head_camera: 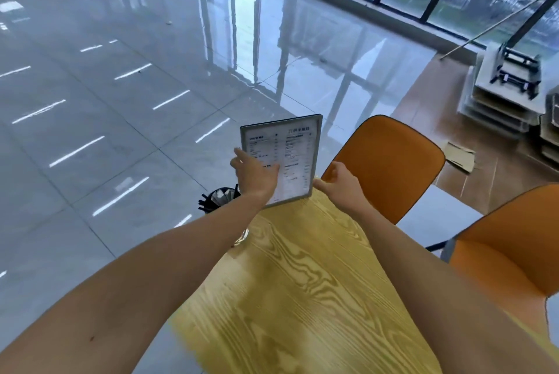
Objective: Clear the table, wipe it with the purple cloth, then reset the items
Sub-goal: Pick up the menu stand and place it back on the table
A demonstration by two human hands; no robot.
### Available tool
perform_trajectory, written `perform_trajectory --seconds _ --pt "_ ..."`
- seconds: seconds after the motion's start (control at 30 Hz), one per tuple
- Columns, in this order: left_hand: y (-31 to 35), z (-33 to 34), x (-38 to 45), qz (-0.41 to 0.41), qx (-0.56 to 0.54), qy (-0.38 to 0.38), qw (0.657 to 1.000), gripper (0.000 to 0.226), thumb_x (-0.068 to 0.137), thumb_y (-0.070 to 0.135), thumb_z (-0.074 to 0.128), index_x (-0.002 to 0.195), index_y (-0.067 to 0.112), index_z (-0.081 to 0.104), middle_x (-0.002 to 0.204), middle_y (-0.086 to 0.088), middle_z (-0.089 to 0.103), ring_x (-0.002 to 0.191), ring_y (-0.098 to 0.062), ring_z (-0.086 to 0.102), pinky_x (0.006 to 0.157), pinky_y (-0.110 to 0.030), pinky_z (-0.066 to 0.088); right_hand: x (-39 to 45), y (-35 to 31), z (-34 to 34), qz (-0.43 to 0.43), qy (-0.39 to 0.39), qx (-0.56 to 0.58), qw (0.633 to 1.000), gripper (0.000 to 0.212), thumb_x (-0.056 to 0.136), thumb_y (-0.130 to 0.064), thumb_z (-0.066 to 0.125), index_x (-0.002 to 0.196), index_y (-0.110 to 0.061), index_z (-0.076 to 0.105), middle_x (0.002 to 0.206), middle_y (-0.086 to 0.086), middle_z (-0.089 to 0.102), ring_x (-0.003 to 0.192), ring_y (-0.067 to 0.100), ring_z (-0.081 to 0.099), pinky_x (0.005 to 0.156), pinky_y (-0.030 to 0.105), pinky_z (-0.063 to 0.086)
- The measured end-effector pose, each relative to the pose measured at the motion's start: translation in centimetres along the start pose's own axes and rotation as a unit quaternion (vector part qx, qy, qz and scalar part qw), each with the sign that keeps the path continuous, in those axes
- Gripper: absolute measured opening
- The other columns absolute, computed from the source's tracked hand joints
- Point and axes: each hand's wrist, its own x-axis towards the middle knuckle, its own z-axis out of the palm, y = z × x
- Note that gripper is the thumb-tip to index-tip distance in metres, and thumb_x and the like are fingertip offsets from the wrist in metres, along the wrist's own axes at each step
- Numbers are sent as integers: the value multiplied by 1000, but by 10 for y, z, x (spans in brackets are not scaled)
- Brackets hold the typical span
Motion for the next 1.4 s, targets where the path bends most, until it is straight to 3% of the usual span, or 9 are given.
perform_trajectory --seconds 0.13,0.3,0.4,0.6,0.77,0.97,1.07,1.2,1.4 --pt "-2 4 36 -29 44 21 998 103 77 39 81 152 13 15 145 -18 35 128 -37 48 94 -53 54 44 -5 8 28 3 68 997 92 89 -38 77 159 -13 23 158 14 41 140 32 45 108 47 46" --pt "-14 1 68 -53 15 -21 998 51 79 33 80 116 15 51 114 -8 63 90 -24 67 70 -40 61 88 3 24 72 -8 150 986 97 87 -33 79 160 -14 18 163 12 32 146 32 38 112 49 41" --pt "-21 -1 75 -42 13 -29 999 36 84 23 78 112 14 58 103 1 65 84 -19 65 57 -26 49 105 8 35 83 -17 181 980 95 88 -27 78 161 -15 18 166 9 29 149 32 33 114 51 38" --pt "-34 5 88 -41 50 -44 997 28 82 19 78 107 15 66 112 -4 72 89 -22 65 80 -36 57 119 18 54 68 -25 249 966 61 91 -12 74 146 -13 46 137 1 61 123 25 61 92 40 56" --pt "-38 9 93 20 126 -46 991 35 84 27 78 113 11 65 114 -5 72 95 -25 68 70 -31 50 122 25 56 33 24 203 978 26 95 -15 70 117 -13 57 113 -2 66 108 22 65 81 34 58" --pt "-32 18 85 64 170 -85 980 30 90 27 73 112 8 64 114 -8 71 100 -28 68 67 -27 47 90 61 47 24 44 207 977 28 95 -18 69 122 -14 61 117 -5 68 96 5 64 66 12 50" --pt "-29 28 71 85 173 -111 975 30 89 26 73 112 9 63 116 -7 71 102 -28 68 70 -28 47 64 78 40 34 76 226 971 30 96 -20 69 124 -16 62 115 -9 67 93 -2 62 70 13 49" --pt "-18 46 42 127 178 -148 965 30 88 27 74 110 10 62 113 -8 71 102 -30 68 78 -37 54 25 107 25 48 123 237 963 32 95 -22 70 125 -17 62 120 -7 69 104 9 65 82 27 54" --pt "-7 78 -24 181 161 -218 945 26 87 24 74 110 13 71 112 -4 74 101 -25 69 82 -40 57 -59 150 -6 80 207 233 947 24 94 -25 71 116 -19 62 110 -8 69 94 2 64 75 21 52"
